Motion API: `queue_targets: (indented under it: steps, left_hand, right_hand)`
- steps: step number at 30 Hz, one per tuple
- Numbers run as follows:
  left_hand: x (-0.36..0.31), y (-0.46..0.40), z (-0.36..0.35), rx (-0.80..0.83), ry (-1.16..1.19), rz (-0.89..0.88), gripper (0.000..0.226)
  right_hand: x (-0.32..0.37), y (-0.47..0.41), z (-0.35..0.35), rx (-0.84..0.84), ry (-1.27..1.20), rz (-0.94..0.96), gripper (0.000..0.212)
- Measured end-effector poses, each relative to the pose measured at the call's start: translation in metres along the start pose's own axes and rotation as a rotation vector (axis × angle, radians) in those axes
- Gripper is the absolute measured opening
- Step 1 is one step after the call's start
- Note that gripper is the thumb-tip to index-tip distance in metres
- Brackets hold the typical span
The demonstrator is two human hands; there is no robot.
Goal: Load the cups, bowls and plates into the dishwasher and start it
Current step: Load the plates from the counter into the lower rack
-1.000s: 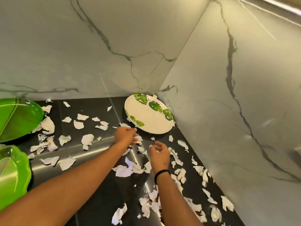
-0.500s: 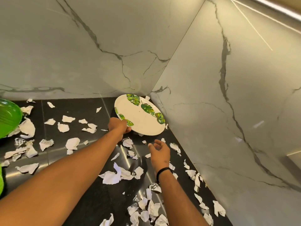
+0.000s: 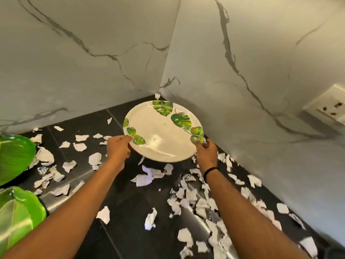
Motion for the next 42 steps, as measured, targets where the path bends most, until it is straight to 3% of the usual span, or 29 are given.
queue_targets:
  steps: [2,5,8,18,26,34,42]
  left_hand:
    - [0.004,0.017,0.006,0.07,-0.001,-0.023,0.029]
    - [0.013,0.051,0.001,0.203,-0.062,-0.041,0.032]
    - [0.023,0.086,-0.017,0.351,-0.071,-0.034,0.026]
    - [0.046,0.269,-0.124,0.8,-0.158,-0.011,0.014]
    - [0.077,0.461,-0.145,1.202,-0.3,0.056,0.015]
    - [0.084,0.63,-0.121,1.473,-0.372,-0.03,0.017]
    - [0.1,0.752,-0.089,1.677,-0.457,-0.145,0.019]
  right_hand:
    - [-0.011,0.014,0.025,-0.05,-0.017,0.012,0.052]
    - [-0.034,0.037,0.076,-0.107,-0.084,-0.027,0.024]
    - [-0.065,0.066,0.13,-0.182,-0.165,-0.138,0.011]
    - [-0.207,0.219,0.323,-0.554,-0.357,-0.337,0.009]
    - [-0.31,0.387,0.453,-0.866,-0.588,-0.391,0.015]
    - [-0.409,0.539,0.509,-1.19,-0.836,-0.437,0.006]
    - [-0.484,0.652,0.528,-1.326,-0.707,-0.446,0.011]
Point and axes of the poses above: each hand's wrist, its own y-axis away from the middle knuckle, its own z-axis out of the back of the hand, x = y × z, the point moved 5 cm from there along -y, towards the middle knuckle, and after that the axes turned 12 degrees about -z, right-handed, at the moved point
